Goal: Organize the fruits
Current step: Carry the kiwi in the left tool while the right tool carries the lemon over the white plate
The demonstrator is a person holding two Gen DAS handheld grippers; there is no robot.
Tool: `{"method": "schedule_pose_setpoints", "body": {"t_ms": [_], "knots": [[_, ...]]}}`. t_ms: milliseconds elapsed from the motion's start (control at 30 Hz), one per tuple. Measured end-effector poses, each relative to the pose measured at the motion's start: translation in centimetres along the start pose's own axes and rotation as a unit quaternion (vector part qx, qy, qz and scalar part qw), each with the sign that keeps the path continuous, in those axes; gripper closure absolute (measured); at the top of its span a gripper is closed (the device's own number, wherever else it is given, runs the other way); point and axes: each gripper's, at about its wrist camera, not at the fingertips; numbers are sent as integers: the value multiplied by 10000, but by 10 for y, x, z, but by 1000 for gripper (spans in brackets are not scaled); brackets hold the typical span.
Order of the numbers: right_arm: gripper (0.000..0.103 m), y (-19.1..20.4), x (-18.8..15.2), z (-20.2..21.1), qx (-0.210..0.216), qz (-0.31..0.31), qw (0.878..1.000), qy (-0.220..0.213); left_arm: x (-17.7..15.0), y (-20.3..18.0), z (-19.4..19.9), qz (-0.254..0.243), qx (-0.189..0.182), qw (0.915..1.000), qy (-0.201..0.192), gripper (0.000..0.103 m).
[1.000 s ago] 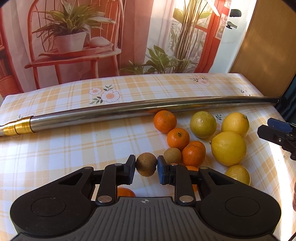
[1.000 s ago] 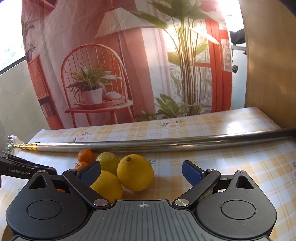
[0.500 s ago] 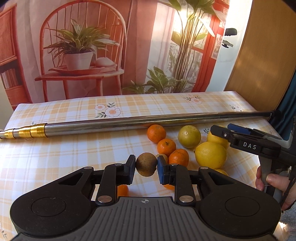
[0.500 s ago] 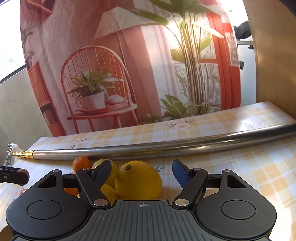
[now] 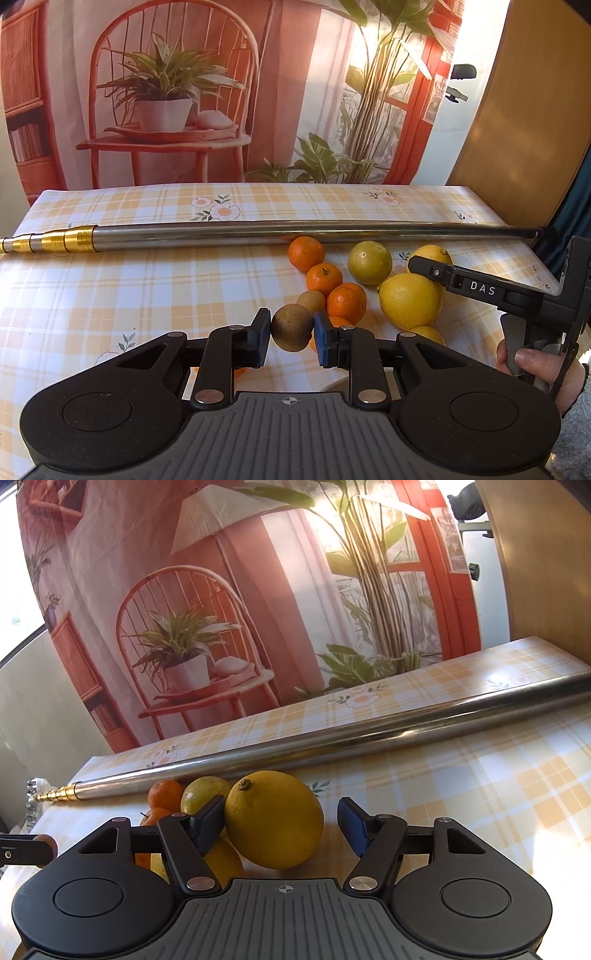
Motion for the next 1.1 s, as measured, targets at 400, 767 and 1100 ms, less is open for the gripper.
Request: {"method": "schedule_pose_setpoints", "body": {"t_ms": [400, 767, 1100], "knots": [[51, -7, -2, 7, 249, -98, 9996, -21, -8, -2, 7, 31, -11, 10000, 17, 76], [51, -15, -6, 24, 70, -406, 9991, 76, -21, -5, 23, -33, -24, 10000, 84, 76], [51, 4, -8, 67, 64, -281, 9994, 194, -41, -6, 40, -74, -64, 9999, 106, 76]]}}
Point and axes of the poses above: each gripper's, at about its wrist camera, not at the fingertips, and z roughly against the way its jaws point, y to its left, x to its top, and after that the axes turned 6 degrees about z, right-handed
